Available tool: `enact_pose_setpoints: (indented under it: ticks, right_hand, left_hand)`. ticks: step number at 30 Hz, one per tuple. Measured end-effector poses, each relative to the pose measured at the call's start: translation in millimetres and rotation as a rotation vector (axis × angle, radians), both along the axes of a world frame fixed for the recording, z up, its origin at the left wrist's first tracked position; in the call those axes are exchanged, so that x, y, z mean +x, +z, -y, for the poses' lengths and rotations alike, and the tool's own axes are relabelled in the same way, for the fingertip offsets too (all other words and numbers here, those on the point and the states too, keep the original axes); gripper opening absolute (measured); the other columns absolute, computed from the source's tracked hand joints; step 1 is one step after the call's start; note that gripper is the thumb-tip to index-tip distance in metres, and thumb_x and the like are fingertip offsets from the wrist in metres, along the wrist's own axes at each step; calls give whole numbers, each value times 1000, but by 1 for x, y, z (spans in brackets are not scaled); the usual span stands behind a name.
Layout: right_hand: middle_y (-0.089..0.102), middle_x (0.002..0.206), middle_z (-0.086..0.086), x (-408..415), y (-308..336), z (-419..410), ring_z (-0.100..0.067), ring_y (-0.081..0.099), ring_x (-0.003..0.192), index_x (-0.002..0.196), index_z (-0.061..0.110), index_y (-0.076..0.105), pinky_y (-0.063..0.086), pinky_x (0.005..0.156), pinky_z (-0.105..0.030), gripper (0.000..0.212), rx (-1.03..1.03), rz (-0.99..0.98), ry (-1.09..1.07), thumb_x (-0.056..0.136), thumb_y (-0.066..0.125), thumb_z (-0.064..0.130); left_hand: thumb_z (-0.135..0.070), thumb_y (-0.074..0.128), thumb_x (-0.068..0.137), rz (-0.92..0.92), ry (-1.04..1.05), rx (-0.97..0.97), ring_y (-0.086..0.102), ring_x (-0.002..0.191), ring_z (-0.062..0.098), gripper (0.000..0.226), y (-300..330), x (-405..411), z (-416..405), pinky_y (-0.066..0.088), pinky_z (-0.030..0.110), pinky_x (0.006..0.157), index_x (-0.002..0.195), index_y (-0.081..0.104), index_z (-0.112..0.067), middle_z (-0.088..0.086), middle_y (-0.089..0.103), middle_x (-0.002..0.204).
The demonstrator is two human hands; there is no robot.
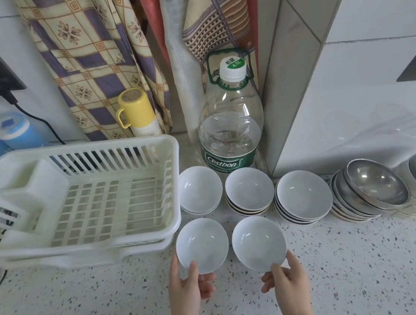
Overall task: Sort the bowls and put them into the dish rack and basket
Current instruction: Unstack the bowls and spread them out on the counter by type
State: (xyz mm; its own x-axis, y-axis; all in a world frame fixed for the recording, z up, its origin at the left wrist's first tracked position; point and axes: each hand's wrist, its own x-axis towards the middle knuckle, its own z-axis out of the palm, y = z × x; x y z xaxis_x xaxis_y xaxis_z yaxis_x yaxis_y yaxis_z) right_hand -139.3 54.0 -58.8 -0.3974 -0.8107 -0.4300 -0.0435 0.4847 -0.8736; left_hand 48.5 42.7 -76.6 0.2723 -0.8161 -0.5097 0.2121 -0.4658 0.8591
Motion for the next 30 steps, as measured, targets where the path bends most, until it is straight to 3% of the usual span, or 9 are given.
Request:
enact_pose_setpoints:
  ticks: [7,14,30]
  right_hand:
    - [71,62,-9,10,2,-4,-17,62,44,135,18,46,45,60,-31,44,40,94,-54,93,49,5]
    - [75,68,-1,20,3,-7,-12,64,48,147,16,30,44,59,-30,55,80,114,-88,96,53,13]
    - [75,69,-3,32,6,-6,-12,61,45,143,27,26,41,63,-28,54,79,202,-125,97,51,12]
  left_hand:
    - [-20,53,102,-40,10,6,60,48,21,43,2,-1,1,52,29,45,139,42,-39,21,73,72]
    - [-19,53,102,-66,-14,0,61,50,22,47,4,0,0,54,32,47,144,40,-36,25,73,78]
    - [-18,50,104,-20,-77,8,64,52,22,49,7,-1,-3,54,33,52,147,36,-36,17,77,81]
